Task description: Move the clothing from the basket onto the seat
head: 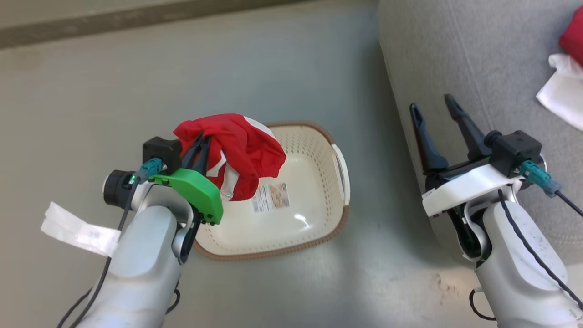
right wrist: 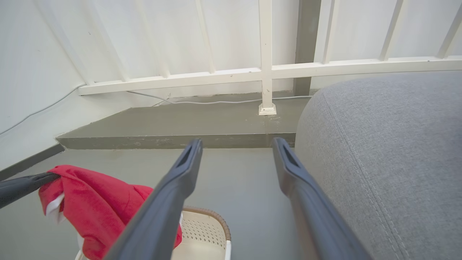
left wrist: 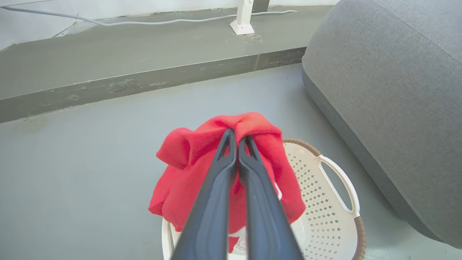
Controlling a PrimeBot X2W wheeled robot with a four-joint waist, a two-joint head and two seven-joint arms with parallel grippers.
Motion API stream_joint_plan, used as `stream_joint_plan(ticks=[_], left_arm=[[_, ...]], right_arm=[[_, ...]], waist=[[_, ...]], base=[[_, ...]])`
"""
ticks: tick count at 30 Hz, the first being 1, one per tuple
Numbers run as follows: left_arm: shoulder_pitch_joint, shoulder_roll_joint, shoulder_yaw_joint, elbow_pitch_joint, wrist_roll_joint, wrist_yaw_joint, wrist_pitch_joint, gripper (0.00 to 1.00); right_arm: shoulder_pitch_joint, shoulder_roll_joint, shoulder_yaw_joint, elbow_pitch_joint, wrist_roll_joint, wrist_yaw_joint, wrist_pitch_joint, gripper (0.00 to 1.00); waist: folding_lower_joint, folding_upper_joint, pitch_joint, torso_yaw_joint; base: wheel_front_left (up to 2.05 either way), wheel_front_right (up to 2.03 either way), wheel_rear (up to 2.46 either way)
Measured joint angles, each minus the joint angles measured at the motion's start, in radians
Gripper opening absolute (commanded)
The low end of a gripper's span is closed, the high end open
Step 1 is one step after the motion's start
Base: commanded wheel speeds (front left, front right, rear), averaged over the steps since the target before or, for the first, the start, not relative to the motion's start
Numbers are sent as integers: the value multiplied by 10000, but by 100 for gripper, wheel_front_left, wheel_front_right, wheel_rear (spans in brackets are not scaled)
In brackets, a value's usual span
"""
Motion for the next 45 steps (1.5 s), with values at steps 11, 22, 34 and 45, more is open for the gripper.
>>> stream_joint_plan(ticks=[11,22,34,45], left_arm=[[564,-31,100,-1390,29,2,0,0],[1123,-33,322,-3060,27,0,-2,0],[1511,-27,42,-5287,-291,-17,-29,0],[2231,-6,-585,-6447,-399,-79,19,0]], right_arm=[[621,21,171,178,-2,8,0,100],[1670,128,345,359,19,6,4,100],[2298,219,485,77,38,-38,180,100],[2518,249,560,-366,86,-130,368,100]], waist=[[0,0,-1608,394],[0,0,-3100,600],[0,0,-4001,574],[-1,0,-4143,544]], base=[[0,0,0],[0,0,0],[0,0,0],[0,0,0]])
